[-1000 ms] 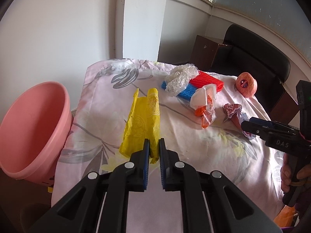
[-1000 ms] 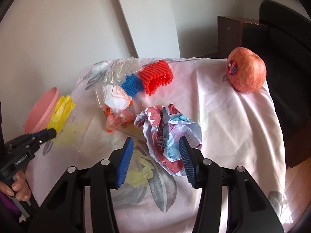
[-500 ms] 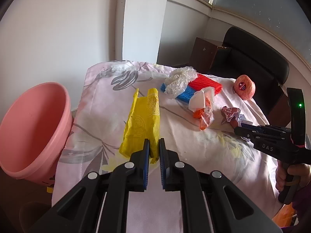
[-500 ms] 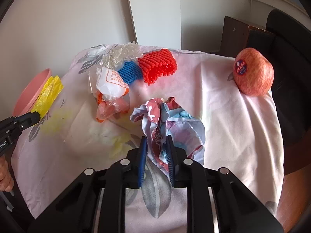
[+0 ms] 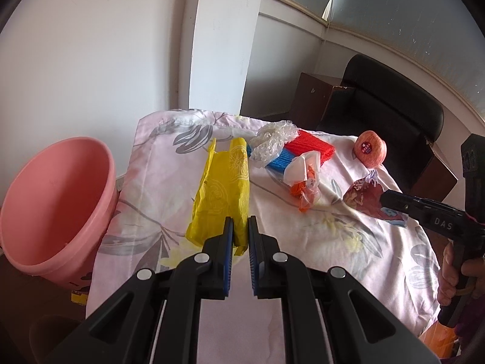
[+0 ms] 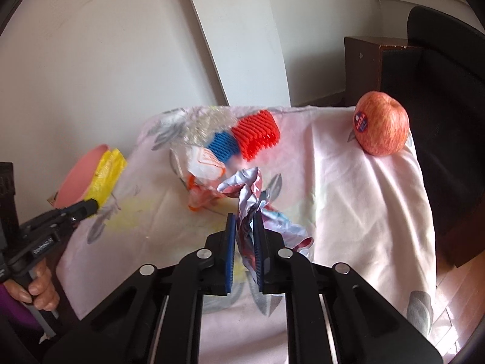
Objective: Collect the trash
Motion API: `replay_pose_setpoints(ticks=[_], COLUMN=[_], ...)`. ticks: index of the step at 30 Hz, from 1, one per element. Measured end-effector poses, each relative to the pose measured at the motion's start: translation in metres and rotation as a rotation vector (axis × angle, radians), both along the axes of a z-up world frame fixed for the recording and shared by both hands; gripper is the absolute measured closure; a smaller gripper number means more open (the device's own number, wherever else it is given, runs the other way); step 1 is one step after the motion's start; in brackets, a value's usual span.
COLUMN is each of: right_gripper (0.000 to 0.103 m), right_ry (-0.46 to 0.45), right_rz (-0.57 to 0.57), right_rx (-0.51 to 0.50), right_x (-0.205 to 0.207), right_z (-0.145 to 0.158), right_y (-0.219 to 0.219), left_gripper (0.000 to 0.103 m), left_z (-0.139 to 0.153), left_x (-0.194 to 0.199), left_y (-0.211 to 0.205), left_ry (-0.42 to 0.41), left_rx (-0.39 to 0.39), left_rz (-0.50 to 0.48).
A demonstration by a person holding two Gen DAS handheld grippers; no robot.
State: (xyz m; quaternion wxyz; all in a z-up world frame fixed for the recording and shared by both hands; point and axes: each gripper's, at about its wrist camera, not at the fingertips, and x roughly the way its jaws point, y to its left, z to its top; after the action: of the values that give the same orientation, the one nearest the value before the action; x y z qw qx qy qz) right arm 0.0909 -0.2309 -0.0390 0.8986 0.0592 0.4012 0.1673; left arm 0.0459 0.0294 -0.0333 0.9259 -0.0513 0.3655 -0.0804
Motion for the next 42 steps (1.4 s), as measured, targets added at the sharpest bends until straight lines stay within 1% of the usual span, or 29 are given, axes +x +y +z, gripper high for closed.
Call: replay_pose_setpoints(ticks=[3,5,7,10,12,14,16,17,18,21,25,29,34,35,36,39,42], right_gripper=[0.092,0.097,0.098,0.098,0.097,0.096,0.082,0.071,0.066,0.066,0.066,0.066,0.066,0.067,0.078,0.094,0.097], right_ry=[-0.027,-0.046,-0.065,-0.068,-0.062,-0.018,0.019,0.032,0.042,0.073,0.129,0.183,0.207,0.208,0.208,0.203,0.182], right_rz=[0.009,0.016,0.022,0.054,0.049,0.045,0.038,0.038,0.033,0.005,-0.021,-0.016,0.001,0.004,0.008,0.014,0.017], right_rx=[0.029,0.036,0.04,0.027,0.011,0.014,0.019,0.016,0.004,-0.024,-0.016,0.03,0.001,-0.005,-0.013,-0.038,-0.039], right_x=[-0.005,-0.01,-0.013,-0.014,-0.018,-0.018,-0.019,-0.02,-0.022,-0.026,-0.025,-0.021,-0.018,-0.017,-0.018,-0.02,-0.023], right_z=[0.014,0.023,0.032,0.039,0.041,0.038,0.032,0.028,0.024,0.013,0.0,-0.012,-0.02,-0.02,-0.02,-0.02,-0.017], right_y=[0.003,0.007,0.011,0.016,0.016,0.013,0.011,0.011,0.01,0.005,-0.006,-0.006,0.004,0.004,0.006,0.009,0.01], left_gripper=[0.094,0.094,0.094,0.094,0.094,0.094,0.094,0.094,0.094,0.094,0.094,0.094,0.094,0.094,0.094,0.094,0.094], left_z=[0.004,0.006,0.008,0.01,0.01,0.009,0.008,0.007,0.007,0.006,0.003,0.003,0.004,0.004,0.004,0.004,0.006], left_x=[-0.005,-0.009,-0.012,-0.017,-0.019,-0.02,-0.02,-0.02,-0.02,-0.021,-0.02,-0.02,-0.022,-0.022,-0.022,-0.022,-0.023], left_y=[0.001,0.001,0.003,0.005,0.006,0.008,0.008,0.008,0.008,0.009,0.009,0.008,0.008,0.009,0.009,0.009,0.01], left_ry=[-0.017,-0.028,-0.033,-0.038,-0.041,-0.041,-0.037,-0.036,-0.036,-0.036,-0.028,-0.027,-0.033,-0.033,-0.033,-0.034,-0.04], left_rx=[-0.001,-0.001,-0.004,-0.008,-0.011,-0.014,-0.018,-0.019,-0.019,-0.022,-0.024,-0.022,-0.02,-0.021,-0.021,-0.021,-0.02], left_rz=[0.002,0.004,0.005,0.008,0.01,0.011,0.011,0.009,0.008,0.0,-0.006,-0.012,-0.01,-0.009,-0.009,-0.011,-0.014])
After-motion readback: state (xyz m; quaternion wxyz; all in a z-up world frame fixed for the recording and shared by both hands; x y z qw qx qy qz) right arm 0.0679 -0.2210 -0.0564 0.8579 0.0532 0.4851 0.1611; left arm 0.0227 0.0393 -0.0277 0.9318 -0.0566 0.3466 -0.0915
